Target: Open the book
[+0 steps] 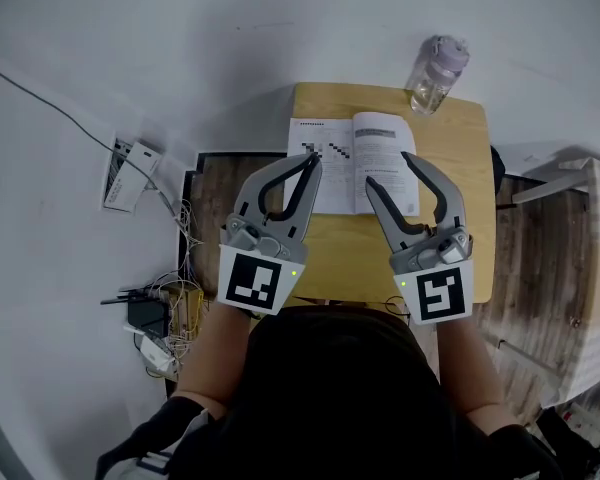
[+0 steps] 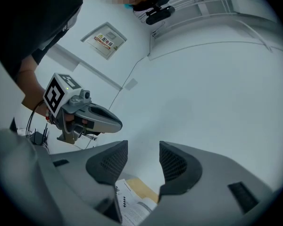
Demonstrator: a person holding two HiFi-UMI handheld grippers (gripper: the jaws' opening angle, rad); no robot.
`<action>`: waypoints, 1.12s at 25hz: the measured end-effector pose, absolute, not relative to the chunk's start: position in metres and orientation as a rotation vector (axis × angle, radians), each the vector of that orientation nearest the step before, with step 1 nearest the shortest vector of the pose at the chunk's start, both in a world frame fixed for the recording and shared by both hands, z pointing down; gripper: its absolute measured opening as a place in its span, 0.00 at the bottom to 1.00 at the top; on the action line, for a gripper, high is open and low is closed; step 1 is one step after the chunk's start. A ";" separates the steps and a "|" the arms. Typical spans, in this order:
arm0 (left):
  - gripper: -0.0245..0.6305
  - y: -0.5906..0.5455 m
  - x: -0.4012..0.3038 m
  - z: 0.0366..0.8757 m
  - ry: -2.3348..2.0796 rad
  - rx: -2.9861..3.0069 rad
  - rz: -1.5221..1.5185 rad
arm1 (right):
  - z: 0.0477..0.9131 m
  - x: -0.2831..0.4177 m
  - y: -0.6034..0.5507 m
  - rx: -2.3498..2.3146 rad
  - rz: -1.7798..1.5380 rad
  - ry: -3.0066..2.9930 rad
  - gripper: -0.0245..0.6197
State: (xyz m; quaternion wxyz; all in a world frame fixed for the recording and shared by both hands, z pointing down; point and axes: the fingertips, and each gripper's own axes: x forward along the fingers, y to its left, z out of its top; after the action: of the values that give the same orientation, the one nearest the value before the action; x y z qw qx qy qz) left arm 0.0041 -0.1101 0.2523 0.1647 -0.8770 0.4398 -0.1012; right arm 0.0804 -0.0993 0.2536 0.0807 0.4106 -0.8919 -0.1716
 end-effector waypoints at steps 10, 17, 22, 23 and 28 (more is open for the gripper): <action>0.05 -0.092 0.000 0.243 1.224 -2.493 -0.295 | 0.238 0.060 -0.081 1.126 -0.543 -2.766 0.36; 0.05 -0.091 0.001 0.241 1.205 -2.500 -0.294 | 0.252 0.051 -0.075 1.083 -0.517 -2.746 0.36; 0.05 -0.092 0.002 0.240 1.194 -2.501 -0.296 | 0.250 0.053 -0.076 1.124 -0.493 -2.758 0.25; 0.05 -0.092 0.002 0.240 1.194 -2.501 -0.296 | 0.249 0.055 -0.077 1.140 -0.480 -2.763 0.20; 0.05 -0.093 0.001 0.241 1.200 -2.506 -0.298 | 0.246 0.057 -0.080 1.150 -0.400 -2.799 0.08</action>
State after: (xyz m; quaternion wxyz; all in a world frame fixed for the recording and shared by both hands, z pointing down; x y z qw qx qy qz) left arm 0.0014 -0.0926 0.2411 0.1728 -0.8833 0.4229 -0.1052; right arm 0.0567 -0.0805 0.2461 0.0447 0.3765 -0.9160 -0.1308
